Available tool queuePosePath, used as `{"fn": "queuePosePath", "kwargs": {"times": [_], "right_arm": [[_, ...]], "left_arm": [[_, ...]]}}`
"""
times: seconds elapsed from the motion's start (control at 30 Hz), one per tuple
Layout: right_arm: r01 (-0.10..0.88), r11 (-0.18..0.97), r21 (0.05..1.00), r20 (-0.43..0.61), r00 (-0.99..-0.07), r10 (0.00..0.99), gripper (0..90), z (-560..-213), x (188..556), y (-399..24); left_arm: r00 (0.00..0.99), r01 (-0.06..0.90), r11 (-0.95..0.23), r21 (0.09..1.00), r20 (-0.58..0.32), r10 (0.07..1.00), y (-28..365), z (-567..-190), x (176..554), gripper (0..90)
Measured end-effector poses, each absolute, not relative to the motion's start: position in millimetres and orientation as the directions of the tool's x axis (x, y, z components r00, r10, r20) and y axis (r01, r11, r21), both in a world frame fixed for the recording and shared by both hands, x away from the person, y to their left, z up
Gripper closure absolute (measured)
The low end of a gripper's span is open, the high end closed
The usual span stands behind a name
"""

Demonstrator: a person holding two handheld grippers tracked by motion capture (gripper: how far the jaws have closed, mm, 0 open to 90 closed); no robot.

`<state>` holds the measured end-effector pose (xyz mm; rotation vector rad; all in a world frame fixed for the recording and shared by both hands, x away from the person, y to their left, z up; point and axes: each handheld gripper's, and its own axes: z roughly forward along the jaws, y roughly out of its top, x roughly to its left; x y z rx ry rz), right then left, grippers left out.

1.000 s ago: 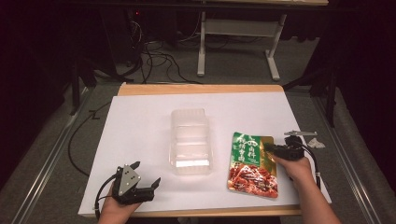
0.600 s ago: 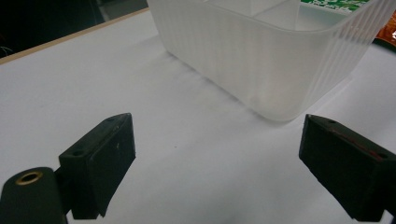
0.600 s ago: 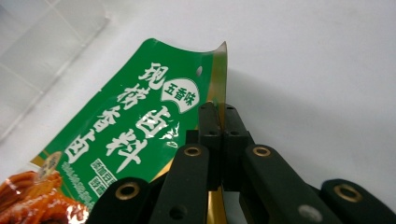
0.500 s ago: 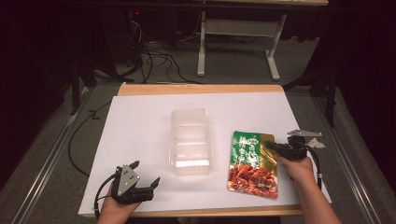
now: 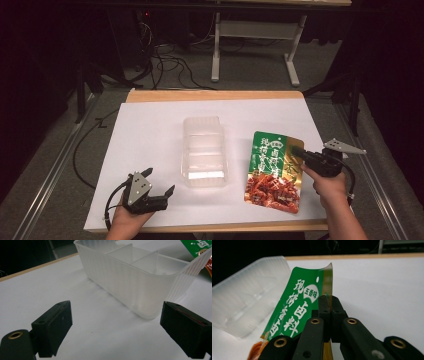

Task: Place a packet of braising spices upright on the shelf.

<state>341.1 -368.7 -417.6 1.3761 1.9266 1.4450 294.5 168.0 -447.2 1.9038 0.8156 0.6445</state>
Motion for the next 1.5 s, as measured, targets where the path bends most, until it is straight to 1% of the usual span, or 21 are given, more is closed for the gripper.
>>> {"fn": "queuePosePath", "kwargs": {"times": [0.23,0.37,0.8,0.9,1.13,1.27,1.5], "right_arm": [[0.358,-0.047,0.932,0.220,-0.460,0.860,90.0,-391,318,-371],[0.293,-0.045,0.955,0.187,-0.475,0.860,90.0,-379,307,-370],[0.129,-0.041,0.991,0.100,-0.488,0.867,90.0,-353,293,-360],[0.102,-0.013,0.995,0.060,-0.477,0.877,90.0,-350,294,-359],[0.073,-0.050,0.996,0.080,-0.498,0.864,90.0,-345,299,-355],[0.065,-0.055,0.996,0.081,-0.533,0.842,90.0,-342,304,-345],[0.050,-0.039,0.998,0.061,-0.591,0.805,90.0,-337,310,-315]], "left_arm": [[0.660,0.262,-0.349,0.900,0.097,0.745,160,-447,299,10.8],[0.664,0.259,-0.353,0.899,0.099,0.741,158,-447,301,10.8],[0.655,0.264,-0.349,0.899,0.099,0.749,163,-448,298,10.8],[0.649,0.268,-0.349,0.898,0.099,0.754,165,-448,296,10.9],[0.633,0.274,-0.349,0.896,0.105,0.767,171,-449,290,10.9],[0.622,0.275,-0.346,0.897,0.109,0.776,176,-449,286,10.9],[0.609,0.278,-0.341,0.898,0.110,0.786,182,-449,283,10.9]]}}
